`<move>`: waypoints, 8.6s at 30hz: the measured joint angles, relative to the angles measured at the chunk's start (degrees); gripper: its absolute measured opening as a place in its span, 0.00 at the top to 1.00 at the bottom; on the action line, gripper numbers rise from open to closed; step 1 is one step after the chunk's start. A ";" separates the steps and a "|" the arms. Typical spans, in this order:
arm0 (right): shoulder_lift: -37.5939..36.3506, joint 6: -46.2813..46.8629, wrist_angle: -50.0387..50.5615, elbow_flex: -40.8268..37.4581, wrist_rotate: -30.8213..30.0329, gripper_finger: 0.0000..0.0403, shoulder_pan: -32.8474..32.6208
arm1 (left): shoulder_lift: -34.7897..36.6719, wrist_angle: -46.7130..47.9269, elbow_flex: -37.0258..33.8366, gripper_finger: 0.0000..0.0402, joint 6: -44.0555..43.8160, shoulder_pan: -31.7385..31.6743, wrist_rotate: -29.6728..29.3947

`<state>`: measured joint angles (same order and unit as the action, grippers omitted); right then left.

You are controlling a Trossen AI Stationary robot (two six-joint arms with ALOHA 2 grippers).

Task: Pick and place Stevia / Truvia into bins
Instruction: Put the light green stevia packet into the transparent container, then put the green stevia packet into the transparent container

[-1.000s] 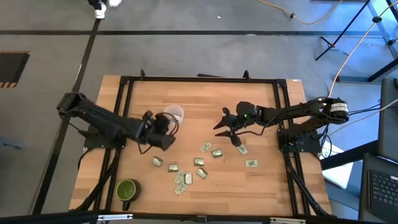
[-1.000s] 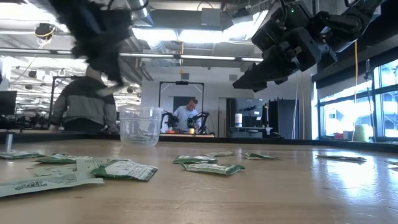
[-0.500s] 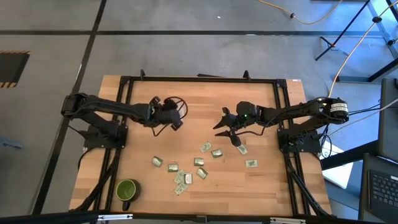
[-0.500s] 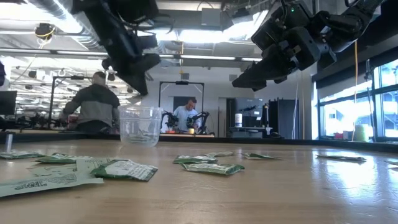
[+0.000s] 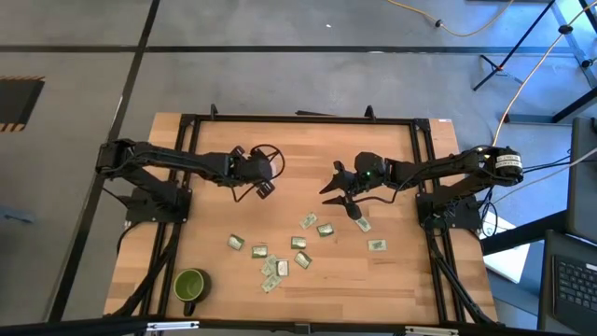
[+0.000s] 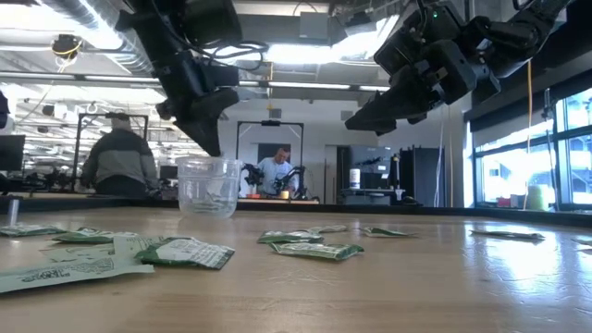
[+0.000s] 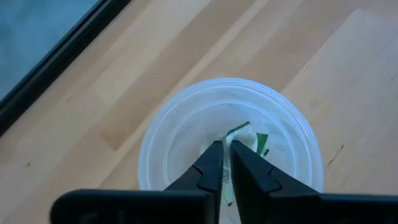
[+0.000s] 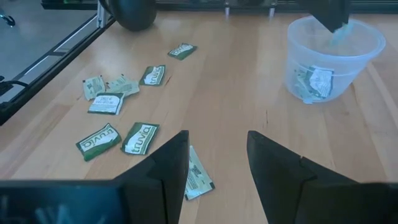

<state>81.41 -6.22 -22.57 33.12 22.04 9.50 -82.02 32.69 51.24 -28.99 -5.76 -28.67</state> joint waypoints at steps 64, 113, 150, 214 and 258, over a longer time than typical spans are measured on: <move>0.00 -0.11 0.20 0.00 -0.01 0.59 0.02 | -14.78 21.38 3.98 0.85 -41.75 25.49 32.03; 0.00 -0.22 0.63 0.00 -0.02 0.59 0.00 | -19.98 20.08 4.00 0.99 -41.29 25.53 34.50; 0.00 -0.13 0.60 0.00 -0.01 0.59 0.00 | -19.85 10.60 4.13 0.93 -34.07 25.53 33.79; 0.00 -0.09 0.49 -0.02 -0.01 0.59 0.02 | 6.33 6.65 6.14 0.85 2.56 7.70 15.53; 0.00 -0.33 0.61 -0.02 -0.02 0.59 0.02 | -20.37 0.90 6.34 0.86 -12.48 31.80 23.21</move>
<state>81.41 -6.55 -21.96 33.10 22.02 9.52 -102.39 33.59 57.58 -41.47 26.04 -5.47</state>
